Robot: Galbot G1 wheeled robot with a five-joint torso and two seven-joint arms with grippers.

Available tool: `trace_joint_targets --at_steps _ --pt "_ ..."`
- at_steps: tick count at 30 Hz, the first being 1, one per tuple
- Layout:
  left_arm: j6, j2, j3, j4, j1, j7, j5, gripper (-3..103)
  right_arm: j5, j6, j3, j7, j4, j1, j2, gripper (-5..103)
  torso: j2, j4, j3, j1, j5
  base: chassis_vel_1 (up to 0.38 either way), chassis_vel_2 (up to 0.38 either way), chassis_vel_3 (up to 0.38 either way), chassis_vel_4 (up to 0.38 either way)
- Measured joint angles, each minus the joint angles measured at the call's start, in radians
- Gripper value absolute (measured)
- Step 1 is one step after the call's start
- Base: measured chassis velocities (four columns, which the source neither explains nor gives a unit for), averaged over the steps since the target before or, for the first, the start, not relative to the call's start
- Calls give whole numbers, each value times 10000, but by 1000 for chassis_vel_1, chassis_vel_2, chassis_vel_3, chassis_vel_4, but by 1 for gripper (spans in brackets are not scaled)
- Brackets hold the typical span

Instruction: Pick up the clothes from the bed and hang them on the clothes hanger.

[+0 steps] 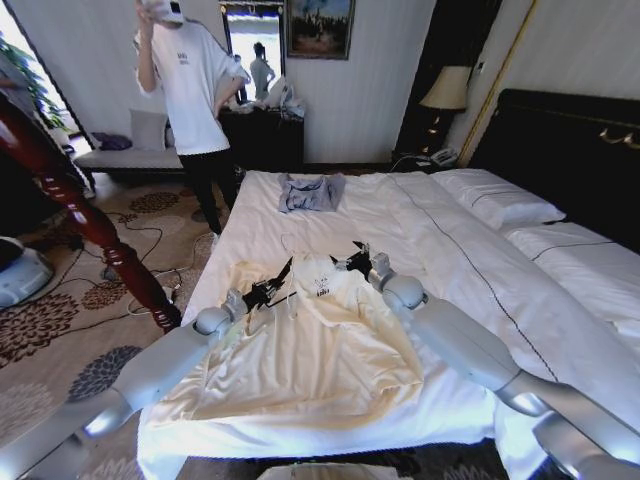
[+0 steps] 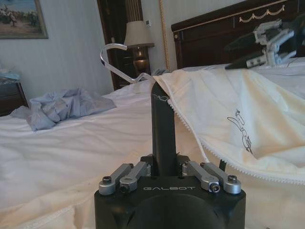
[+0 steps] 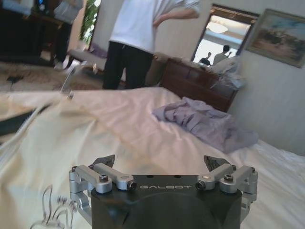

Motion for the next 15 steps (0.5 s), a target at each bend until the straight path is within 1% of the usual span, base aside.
trace_joint_targets --at_steps 4,6,7,10,14,15 --pt "-2 37 29 -58 -14 19 0 22 -426 75 -361 -138 -320 215 162 100 1 6 0 -1 -1 0 0 0 0" --pt "-2 77 92 -152 -37 25 -1 22 -775 92 -644 -280 -549 456 248 100 0 2 0 0 -1 0 0 0 0" --pt "-2 77 92 -152 -37 25 -1 22 -775 92 -644 -280 -549 456 248 100 0 2 0 0 -1 0 0 0 0" --pt "-2 175 202 -304 -47 25 -9 22 -1422 179 -1114 -407 -918 889 364 100 -1 0 1 0 -1 0 0 0 0" --pt "-1 211 246 -408 22 30 0 22 -1655 206 -1441 -443 -1145 1319 482 100 0 4 0 -1 -3 0 0 0 0" --pt "-2 208 243 -414 43 30 2 22 -1671 205 -1552 -461 -1169 1411 484 102 0 4 0 0 -3 0 0 0 0"
